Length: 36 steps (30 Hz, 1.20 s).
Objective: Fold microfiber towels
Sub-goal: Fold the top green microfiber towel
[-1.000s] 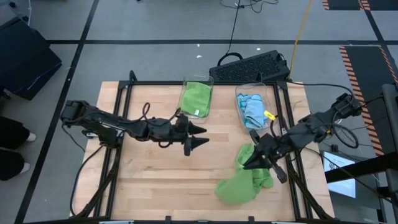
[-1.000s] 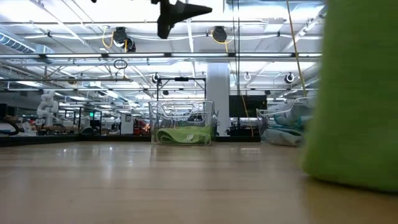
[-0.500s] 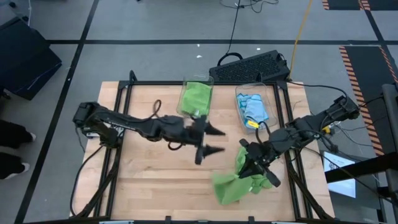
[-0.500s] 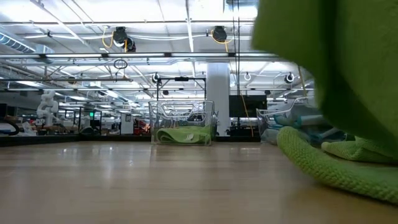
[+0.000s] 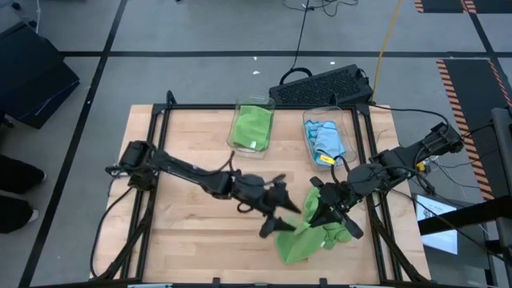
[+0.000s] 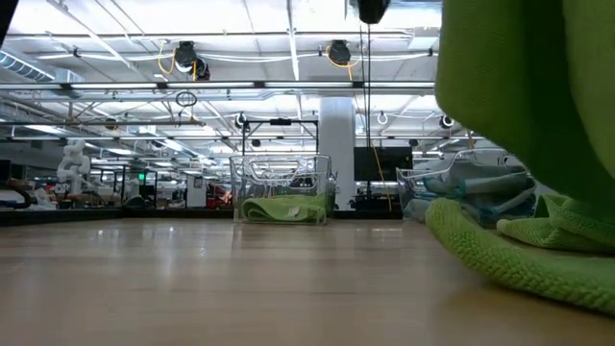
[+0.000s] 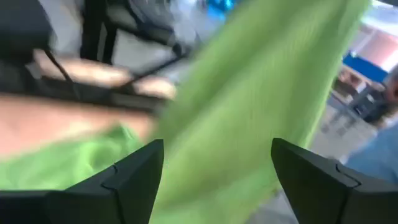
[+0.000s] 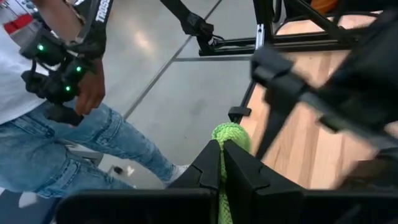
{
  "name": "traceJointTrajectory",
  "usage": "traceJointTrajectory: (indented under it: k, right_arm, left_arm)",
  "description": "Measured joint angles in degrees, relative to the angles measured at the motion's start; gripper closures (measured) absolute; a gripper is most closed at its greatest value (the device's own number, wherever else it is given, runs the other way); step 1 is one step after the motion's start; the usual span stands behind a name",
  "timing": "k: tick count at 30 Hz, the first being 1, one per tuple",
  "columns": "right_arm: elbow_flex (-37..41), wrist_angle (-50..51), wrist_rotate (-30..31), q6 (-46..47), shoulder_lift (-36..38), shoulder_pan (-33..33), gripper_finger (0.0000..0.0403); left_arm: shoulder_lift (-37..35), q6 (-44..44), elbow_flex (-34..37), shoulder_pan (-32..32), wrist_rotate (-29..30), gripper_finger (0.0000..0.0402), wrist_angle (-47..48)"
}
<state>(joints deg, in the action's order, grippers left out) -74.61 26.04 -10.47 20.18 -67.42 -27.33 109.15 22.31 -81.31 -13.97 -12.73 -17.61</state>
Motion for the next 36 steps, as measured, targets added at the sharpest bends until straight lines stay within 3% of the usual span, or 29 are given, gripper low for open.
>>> traceJointTrajectory:
  k: [14,23,30,36]
  right_arm:
    - [0.0,0.92,1.72,-3.49,0.19,1.9,0.0399]
    - [0.0,0.85,1.74,-6.6,0.29,4.88,0.0399]
    - [0.0,0.79,2.21,-7.97,1.7,5.93,0.0399]
    - [0.0,1.07,3.59,-9.35,3.62,6.38,0.0399]
  left_arm:
    - [2.37,2.17,0.1,-5.07,-5.16,0.016,-4.1]
    - [2.33,3.16,0.1,-5.67,2.43,0.0217,-0.63]
    - [2.35,2.05,0.1,-5.65,3.27,0.026,6.97]
    - [2.35,1.92,0.1,-5.65,3.27,0.0286,7.49]
